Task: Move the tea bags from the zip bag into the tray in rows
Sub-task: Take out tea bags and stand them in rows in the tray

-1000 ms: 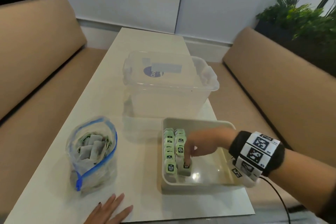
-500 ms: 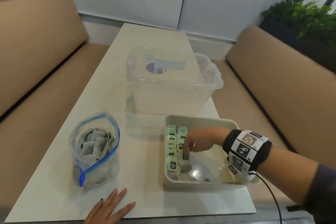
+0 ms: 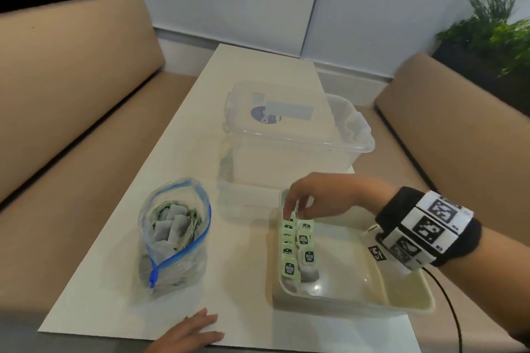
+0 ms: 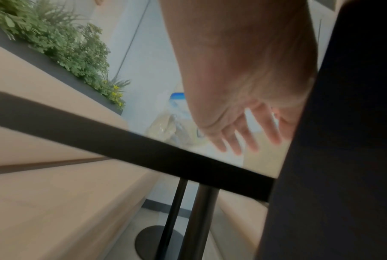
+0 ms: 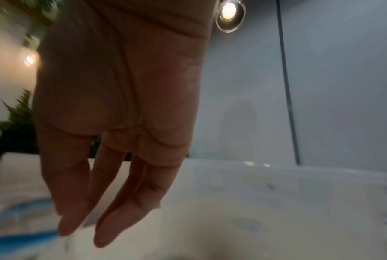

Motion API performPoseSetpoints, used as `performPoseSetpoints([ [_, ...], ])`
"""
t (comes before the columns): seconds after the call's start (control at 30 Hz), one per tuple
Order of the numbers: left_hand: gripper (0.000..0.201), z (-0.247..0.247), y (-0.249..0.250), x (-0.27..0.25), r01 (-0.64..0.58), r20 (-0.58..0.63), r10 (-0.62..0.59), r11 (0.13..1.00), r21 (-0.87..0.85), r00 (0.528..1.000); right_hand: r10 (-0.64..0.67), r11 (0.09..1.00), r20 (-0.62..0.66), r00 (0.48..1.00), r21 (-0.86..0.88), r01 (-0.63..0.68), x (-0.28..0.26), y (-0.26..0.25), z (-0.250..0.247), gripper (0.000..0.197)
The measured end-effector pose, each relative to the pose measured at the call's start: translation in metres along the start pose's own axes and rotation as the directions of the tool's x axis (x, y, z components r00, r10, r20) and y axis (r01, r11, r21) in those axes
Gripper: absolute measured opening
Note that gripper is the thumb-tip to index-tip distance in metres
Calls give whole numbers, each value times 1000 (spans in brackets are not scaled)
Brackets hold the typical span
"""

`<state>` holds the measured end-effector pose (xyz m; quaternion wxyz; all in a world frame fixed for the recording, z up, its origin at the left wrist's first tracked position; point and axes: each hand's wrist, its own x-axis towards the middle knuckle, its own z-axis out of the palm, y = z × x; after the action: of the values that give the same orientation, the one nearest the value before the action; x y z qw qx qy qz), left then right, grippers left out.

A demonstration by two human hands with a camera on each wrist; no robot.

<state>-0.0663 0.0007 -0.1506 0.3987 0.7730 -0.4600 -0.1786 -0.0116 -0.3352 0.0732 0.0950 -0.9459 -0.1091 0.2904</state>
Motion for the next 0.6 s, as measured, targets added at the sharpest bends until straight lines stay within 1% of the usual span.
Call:
performPoseSetpoints([
  [0.03, 79, -6, 15, 2, 38, -45, -44, 992, -118, 998, -46, 999, -26, 999, 21, 47, 3, -15, -9, 27],
  [0.07, 66, -19, 30, 2, 147, -124, -167, 977, -157, 978, -95, 994, -53, 994, 41, 97, 8, -32, -16, 26],
  [0.1, 41, -30, 42, 7, 154, -251, -191, 975, -160, 949, -141, 988, -74, 987, 55, 146, 15, -49, -20, 25],
  [0.13, 23, -31, 50, 1, 96, -516, -92, 995, -19, 852, -176, 981, -87, 981, 63, 182, 25, -66, -22, 25],
  [0.17, 14, -27, 55, -2, 72, -673, 2, 994, 81, 740, -200, 977, -90, 976, 60, 205, 38, -81, -20, 26],
  [0.2, 16, -28, 53, -2, 83, -758, 29, 991, 109, 652, -219, 974, -82, 972, 43, 223, 51, -97, -18, 27],
  [0.23, 27, -39, 50, 1, 123, -806, 4, 988, 94, 592, -228, 973, -60, 972, 12, 229, 65, -110, -13, 29],
  [0.27, 45, -43, 40, 0, 186, -828, -86, 982, 23, 555, -227, 974, -25, 974, -32, 226, 79, -121, -8, 32],
  [0.33, 82, -49, 23, 3, 324, -783, -320, 932, -161, 532, -169, 972, 64, 984, -151, 177, 107, -137, 3, 40],
  [0.37, 99, -45, 16, 5, 378, -745, -395, 902, -206, 537, -119, 967, 98, 988, -213, 138, 119, -143, 10, 42],
  [0.4, 114, -42, 12, 9, 410, -711, -444, 881, -235, 546, -74, 960, 121, 990, -261, 103, 130, -146, 16, 42],
  [0.43, 126, -41, 8, 15, 437, -673, -489, 860, -264, 555, -39, 955, 127, 991, -288, 75, 140, -149, 22, 38],
  [0.5, 137, -41, 1, 26, 462, -616, -532, 839, -289, 581, -8, 954, 85, 996, -299, 33, 158, -151, 34, 26],
  [0.57, 138, -39, -8, 34, 440, -573, -550, 834, -333, 608, 7, 964, 24, 1000, -266, 0, 169, -151, 42, 29],
  [0.6, 137, -38, -12, 36, 407, -565, -546, 838, -364, 618, 12, 970, -10, 1000, -241, -14, 173, -151, 44, 24],
])
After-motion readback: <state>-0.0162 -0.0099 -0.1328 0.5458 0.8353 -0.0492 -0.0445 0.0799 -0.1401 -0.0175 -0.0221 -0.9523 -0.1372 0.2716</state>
